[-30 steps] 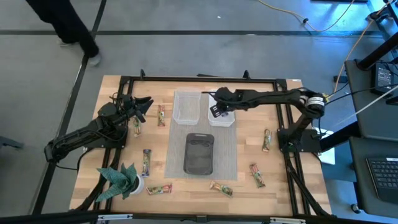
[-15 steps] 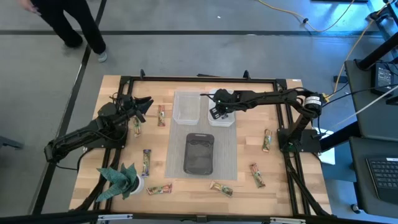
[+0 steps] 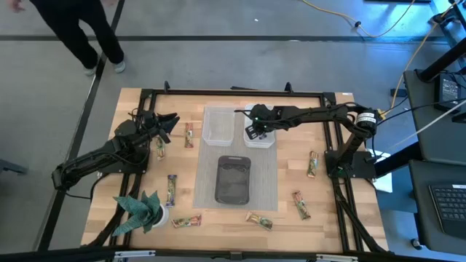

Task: Pick and place Granola Bars by type
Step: Put the right blue granola bar into the white bin, then put the top left red granola bar into the transparent bin

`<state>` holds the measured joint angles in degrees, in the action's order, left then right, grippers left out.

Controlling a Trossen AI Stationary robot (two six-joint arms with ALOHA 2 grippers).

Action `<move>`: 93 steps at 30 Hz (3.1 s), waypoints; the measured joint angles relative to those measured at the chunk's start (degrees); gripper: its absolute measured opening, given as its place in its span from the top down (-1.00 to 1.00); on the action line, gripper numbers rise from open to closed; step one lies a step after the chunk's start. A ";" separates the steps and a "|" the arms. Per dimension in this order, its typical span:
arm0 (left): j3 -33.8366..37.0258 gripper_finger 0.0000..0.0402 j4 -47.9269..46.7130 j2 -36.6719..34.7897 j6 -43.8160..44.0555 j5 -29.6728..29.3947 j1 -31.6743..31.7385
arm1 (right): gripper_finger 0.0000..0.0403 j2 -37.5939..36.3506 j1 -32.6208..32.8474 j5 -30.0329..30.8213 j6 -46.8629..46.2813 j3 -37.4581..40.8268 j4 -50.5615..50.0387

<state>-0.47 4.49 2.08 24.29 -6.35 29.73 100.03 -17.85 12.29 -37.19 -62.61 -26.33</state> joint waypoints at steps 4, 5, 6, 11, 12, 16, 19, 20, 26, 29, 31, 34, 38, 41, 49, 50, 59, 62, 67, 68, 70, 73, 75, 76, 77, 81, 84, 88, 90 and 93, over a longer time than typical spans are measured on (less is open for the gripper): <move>0.00 0.33 0.00 0.01 0.00 -0.06 -0.01 | 0.36 0.00 0.00 0.04 0.12 0.00 0.00; 0.00 0.33 0.00 -0.01 0.00 -0.28 -0.01 | 0.35 0.00 0.00 0.04 0.14 0.00 0.00; 0.00 0.33 0.00 0.00 0.00 -0.58 0.00 | 0.33 0.00 0.00 0.05 0.17 0.00 0.00; 0.00 0.33 0.00 -0.01 0.00 -1.52 0.01 | 0.10 0.00 0.00 0.07 -0.17 0.00 0.15; 0.00 0.33 0.00 0.01 0.00 -1.53 0.01 | 0.05 0.00 0.00 0.07 -0.39 0.00 0.18; 0.00 0.33 0.00 0.00 0.00 -1.53 0.01 | -0.12 0.00 0.00 0.09 -1.27 0.00 0.24; 0.00 0.33 0.00 -0.01 0.00 -1.53 0.01 | -0.19 0.00 0.00 0.07 -1.23 -0.56 -0.64; 0.00 0.33 0.00 0.00 0.00 -1.53 0.01 | -0.21 0.00 0.00 0.07 -1.12 -1.31 -1.50; 0.00 0.33 0.00 -0.01 0.00 -1.53 0.01 | -0.22 0.00 0.00 0.07 2.97 -8.56 -6.29; 0.00 0.33 0.00 0.01 0.00 -1.53 0.00 | -0.22 -0.02 0.00 -0.93 5.17 -12.50 -6.54; 0.00 0.33 0.00 -0.01 0.00 -1.53 0.01 | -0.22 -0.02 0.04 -2.50 6.40 -14.78 -6.38; 0.00 0.33 0.00 0.00 0.00 -1.53 0.00 | -0.22 -0.02 0.34 -3.39 7.70 -17.62 -6.26; 0.00 0.33 0.00 0.01 -0.01 -1.53 0.00 | -0.22 -0.04 1.10 -7.41 11.91 -20.94 -7.48; 0.00 0.33 0.00 0.00 -0.01 -1.53 -0.01 | -0.22 -0.07 1.92 -13.32 14.78 -21.49 -9.05; 0.00 0.33 -0.26 0.01 -0.02 -1.65 0.00 | -0.22 -2.85 4.81 -7.88 21.20 -21.46 -11.71; 0.00 0.33 -0.21 0.01 -0.02 -1.64 -0.01 | -0.22 -3.47 5.14 -7.04 21.60 -21.46 -12.52; 0.00 0.33 -0.50 0.05 -0.37 -1.51 -0.01 | -0.22 -14.85 5.75 -5.99 21.66 -11.31 -12.74; 0.00 0.33 -0.50 0.05 -2.52 -1.53 0.01 | -0.22 -20.57 5.87 -2.51 19.01 -5.33 -9.66; 0.00 0.33 -0.48 0.05 -3.02 -1.41 -0.01 | -0.22 -30.14 7.31 3.22 14.69 5.69 -0.84; 0.00 0.33 -0.48 0.05 -3.02 -1.29 0.01 | -0.22 -31.82 7.57 3.34 14.84 7.76 1.34; 0.00 0.33 -0.48 0.05 -3.02 -1.30 0.01 | -0.22 -34.91 8.01 3.22 14.99 11.83 5.37; 0.00 0.33 -0.48 0.05 -3.26 -1.65 0.02 | -0.22 -38.44 7.98 3.13 14.97 16.28 9.78; 0.00 0.33 -0.48 0.05 -4.87 -1.64 0.03 | -0.22 -40.11 7.93 3.26 14.99 18.24 11.62; 0.00 0.33 -0.48 0.05 -5.61 -1.60 0.03 | -0.22 -40.68 7.93 3.28 14.99 18.89 12.22; 0.00 0.33 -0.48 0.05 -6.08 -1.58 0.01 | -0.22 -41.05 7.94 3.24 15.01 19.22 12.06; 0.00 0.33 -0.46 0.05 -5.60 -1.62 0.01 | -0.22 -41.27 7.95 3.15 15.06 19.26 12.44; 0.00 0.33 -0.46 0.05 -5.58 -1.27 0.01 | -0.22 -41.27 7.93 3.15 15.12 19.26 12.38; 0.00 0.27 -0.34 0.05 -4.06 -1.28 0.01 | -0.22 -41.27 7.93 3.15 15.12 19.26 12.36; 0.00 0.19 0.07 0.05 -3.97 -1.27 0.01 | -0.22 -41.27 7.94 3.15 15.14 19.26 12.37; 0.00 0.04 0.04 0.05 -3.96 -1.27 0.01 | -0.22 -41.27 7.94 3.15 15.14 19.26 12.26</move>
<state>-0.47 4.54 2.13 20.33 -7.62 29.74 58.76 -9.91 15.44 -22.04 -43.35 -14.07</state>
